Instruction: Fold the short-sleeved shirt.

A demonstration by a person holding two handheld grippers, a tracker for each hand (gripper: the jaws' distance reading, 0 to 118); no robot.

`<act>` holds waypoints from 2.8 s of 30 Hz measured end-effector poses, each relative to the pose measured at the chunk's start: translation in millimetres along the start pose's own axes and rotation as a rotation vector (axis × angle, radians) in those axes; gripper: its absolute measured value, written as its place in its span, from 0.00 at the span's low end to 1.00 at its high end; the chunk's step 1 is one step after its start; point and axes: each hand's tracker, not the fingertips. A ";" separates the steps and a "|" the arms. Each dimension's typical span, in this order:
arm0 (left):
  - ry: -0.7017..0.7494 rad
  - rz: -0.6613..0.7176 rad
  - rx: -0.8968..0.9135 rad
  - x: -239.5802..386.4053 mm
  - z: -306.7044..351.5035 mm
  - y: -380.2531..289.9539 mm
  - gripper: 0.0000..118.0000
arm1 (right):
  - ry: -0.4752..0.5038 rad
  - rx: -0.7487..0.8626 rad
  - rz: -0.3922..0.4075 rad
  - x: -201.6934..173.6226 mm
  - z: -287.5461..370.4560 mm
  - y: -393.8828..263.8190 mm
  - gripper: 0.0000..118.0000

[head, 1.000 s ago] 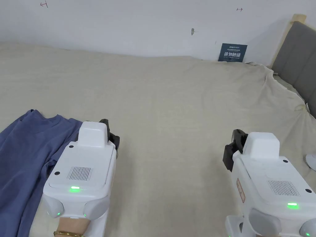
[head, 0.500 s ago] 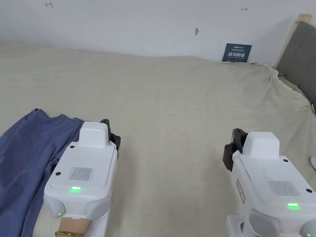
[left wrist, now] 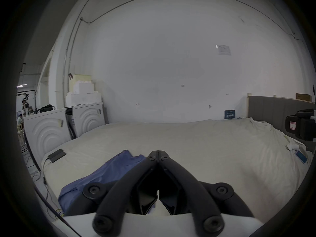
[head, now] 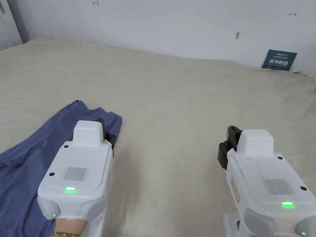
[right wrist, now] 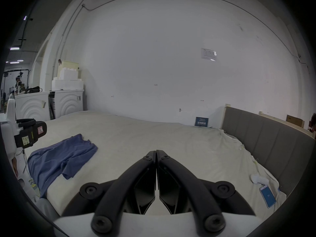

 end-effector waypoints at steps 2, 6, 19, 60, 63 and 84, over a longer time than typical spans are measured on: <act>0.039 -0.001 -0.004 -12.6 4.2 -1.8 0.00 | 0.037 0.005 0.003 -11.9 -4.6 2.4 0.00; 0.115 0.007 -0.015 -40.7 13.9 -8.0 0.00 | 0.112 0.014 0.016 -38.9 -10.7 9.8 0.00; 0.311 0.042 -0.047 -101.9 46.9 -20.3 0.00 | 0.305 0.030 0.026 -103.7 -21.9 16.7 0.00; 0.139 0.054 -0.745 -151.3 -314.3 -23.6 1.00 | 0.319 -0.116 0.054 -109.6 -99.8 10.0 0.00; 0.169 0.088 -0.876 -151.6 -342.5 -44.4 1.00 | 0.310 -0.136 0.050 -107.8 -107.1 4.7 0.00; 0.113 0.185 -0.929 -148.8 -325.3 -43.3 0.00 | 0.277 -0.215 0.036 -82.4 -103.3 -15.3 0.00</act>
